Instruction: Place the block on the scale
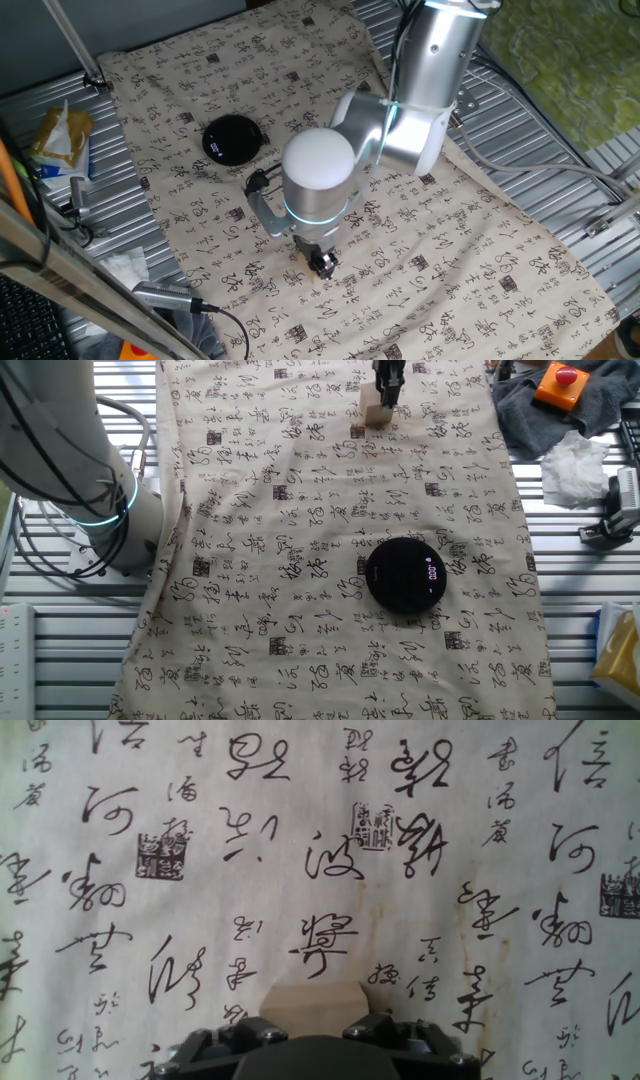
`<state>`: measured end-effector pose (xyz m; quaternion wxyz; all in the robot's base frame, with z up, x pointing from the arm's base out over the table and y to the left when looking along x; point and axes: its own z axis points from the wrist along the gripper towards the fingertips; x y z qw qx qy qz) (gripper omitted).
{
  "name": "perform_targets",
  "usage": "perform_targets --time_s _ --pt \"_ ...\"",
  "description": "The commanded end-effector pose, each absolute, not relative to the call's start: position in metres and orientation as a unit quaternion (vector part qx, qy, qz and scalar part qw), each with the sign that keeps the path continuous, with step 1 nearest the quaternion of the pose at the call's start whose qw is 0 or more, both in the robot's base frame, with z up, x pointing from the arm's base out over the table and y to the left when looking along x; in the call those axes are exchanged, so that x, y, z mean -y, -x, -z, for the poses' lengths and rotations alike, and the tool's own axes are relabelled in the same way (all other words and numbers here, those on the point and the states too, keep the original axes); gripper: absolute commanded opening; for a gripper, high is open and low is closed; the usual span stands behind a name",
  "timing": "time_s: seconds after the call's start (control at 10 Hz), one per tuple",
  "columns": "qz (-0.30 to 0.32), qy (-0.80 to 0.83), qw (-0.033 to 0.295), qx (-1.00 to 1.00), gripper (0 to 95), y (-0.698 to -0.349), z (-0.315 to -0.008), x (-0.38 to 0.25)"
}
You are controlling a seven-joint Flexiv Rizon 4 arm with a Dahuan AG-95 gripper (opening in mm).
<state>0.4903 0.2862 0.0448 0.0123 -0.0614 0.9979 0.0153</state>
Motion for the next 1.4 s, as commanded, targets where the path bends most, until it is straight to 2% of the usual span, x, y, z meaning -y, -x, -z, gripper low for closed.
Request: perform_targets --time_s 0.1,0.4,1.0,1.1,1.4 --pt "-0.012 0.065 0.014 -0.998 0.0 -0.490 -0.045 -0.286" --pt "-0.011 0.066 0.012 -0.998 0.0 -0.491 -0.046 -0.286" --pt "-0.008 0.079 -0.005 -0.997 0.0 -0.506 -0.082 -0.266" --pt "-0.010 0.097 -0.007 -0.995 0.0 -0.512 -0.097 -0.249" --pt "-0.014 0.124 -0.007 -0.992 0.0 -0.520 -0.117 -0.207"
